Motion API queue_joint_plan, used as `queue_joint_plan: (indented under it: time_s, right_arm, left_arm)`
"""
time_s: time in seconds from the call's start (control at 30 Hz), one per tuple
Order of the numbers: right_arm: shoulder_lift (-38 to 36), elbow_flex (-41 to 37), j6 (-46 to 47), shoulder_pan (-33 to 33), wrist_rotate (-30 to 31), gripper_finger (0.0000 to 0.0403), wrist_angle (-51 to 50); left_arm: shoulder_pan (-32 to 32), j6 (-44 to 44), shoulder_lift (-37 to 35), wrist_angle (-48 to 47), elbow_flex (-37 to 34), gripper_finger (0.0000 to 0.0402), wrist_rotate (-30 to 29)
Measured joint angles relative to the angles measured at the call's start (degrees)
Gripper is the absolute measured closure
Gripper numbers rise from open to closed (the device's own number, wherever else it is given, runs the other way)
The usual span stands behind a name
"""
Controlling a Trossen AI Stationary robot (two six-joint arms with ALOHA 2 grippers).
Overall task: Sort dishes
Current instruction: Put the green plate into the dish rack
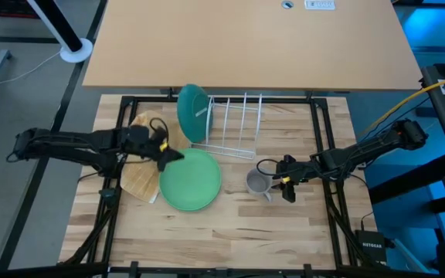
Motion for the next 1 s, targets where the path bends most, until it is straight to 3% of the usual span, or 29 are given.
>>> queue_joint_plan:
  time_s: [0.3, 0.57, 0.67, 0.87, 1.0]
  right_arm:
    - [0.0, 0.0, 0.0, 0.0, 0.0, 0.0207, 0.0]
    - [0.0, 0.0, 0.0, 0.0, -1.6, 0.0207, 0.0]
    - [0.0, 0.0, 0.0, 0.0, -2.2, 0.0207, 0.0]
    - [0.0, 0.0, 0.5, 0.0, -2.6, 0.0207, 0.0]
    - [0.0, 0.0, 1.5, 0.0, -2.6, 0.0207, 0.0]
  left_arm:
    - [-16.5, -0.1, 8.1, 7.3, 0.0, 0.0396, -2.3]
    - [-20.8, -3.6, 19.3, 20.0, 0.0, 0.0392, -3.2]
    - [-20.8, -3.8, 22.6, 21.6, 0.0, 0.0367, -4.4]
    - [-21.1, -4.4, 27.2, 21.6, 0.0, 0.0281, -6.2]
    - [-23.0, 1.5, 27.9, 21.6, 0.0, 0.0243, -6.2]
